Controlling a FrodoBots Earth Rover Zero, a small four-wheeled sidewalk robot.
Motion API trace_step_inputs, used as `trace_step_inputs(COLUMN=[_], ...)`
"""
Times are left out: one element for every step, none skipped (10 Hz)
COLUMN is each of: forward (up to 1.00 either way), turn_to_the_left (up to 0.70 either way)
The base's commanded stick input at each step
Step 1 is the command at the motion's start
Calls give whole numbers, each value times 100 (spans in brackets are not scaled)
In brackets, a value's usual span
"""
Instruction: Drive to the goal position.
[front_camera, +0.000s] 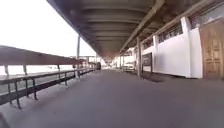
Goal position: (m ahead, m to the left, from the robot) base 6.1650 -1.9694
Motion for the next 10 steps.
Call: trace_step_inputs(forward=[70,70,70,70,70,70,70,70,70,70], turn_to_the_left=[0,0,0,0,0,0,0,0,0,0])
